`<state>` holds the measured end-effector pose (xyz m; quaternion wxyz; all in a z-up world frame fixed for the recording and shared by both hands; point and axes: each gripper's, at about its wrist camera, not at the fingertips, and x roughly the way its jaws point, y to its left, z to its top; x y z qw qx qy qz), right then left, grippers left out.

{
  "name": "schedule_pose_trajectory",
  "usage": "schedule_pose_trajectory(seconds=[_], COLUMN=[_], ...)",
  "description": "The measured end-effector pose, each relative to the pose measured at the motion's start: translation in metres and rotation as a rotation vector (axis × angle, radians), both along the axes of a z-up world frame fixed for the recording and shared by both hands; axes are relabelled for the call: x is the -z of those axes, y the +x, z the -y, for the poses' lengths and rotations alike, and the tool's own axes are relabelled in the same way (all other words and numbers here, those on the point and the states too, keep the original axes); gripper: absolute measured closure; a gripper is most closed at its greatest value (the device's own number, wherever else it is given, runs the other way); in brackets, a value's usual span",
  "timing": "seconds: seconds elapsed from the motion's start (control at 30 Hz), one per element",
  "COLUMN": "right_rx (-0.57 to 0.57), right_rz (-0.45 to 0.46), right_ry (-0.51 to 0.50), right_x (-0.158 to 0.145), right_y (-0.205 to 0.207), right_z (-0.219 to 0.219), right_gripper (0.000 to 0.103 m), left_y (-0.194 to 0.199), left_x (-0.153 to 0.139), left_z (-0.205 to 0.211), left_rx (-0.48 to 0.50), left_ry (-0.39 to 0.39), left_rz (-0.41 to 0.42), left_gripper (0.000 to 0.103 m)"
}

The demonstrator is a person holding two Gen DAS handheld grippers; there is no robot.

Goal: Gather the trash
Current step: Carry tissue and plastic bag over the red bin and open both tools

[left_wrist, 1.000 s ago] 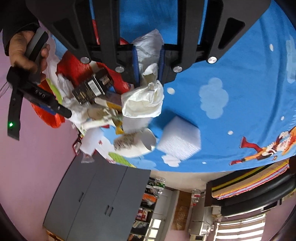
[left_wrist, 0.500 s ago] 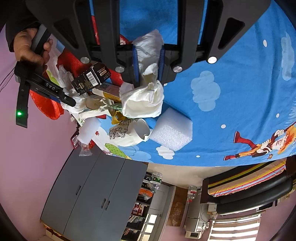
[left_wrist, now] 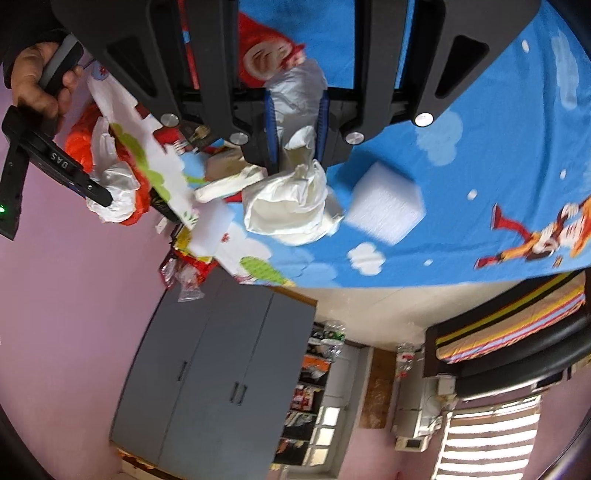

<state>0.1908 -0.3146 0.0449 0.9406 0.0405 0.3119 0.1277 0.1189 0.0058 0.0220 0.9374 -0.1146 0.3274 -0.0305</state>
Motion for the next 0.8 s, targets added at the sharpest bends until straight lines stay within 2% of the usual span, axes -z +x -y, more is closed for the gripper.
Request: schedule_pose_trajectory(seconds=[0.17,0.33,0.8], right_rx=[0.076,0.155,0.343], right_rz=[0.038,0.051,0.056], right_ry=[-0.013,-0.027,-0.085], right_x=[-0.015,-0.022,-0.022], right_y=[-0.003,-0.003,0.000], right_z=[0.030,0.060,0.126], right_gripper=[0.056,0.056,0.056], left_y=[0.020,0.046,0.119], left_x=[-0.018,-0.032,-0.041], left_z=[0.026,0.067,0.191], left_rx=[0.073,0.189,0.503], left_ry=[0.012,0.017,-0.008], left_rz=[0.036,0.068,0.080], left_gripper=[0.086,0.086,0.086])
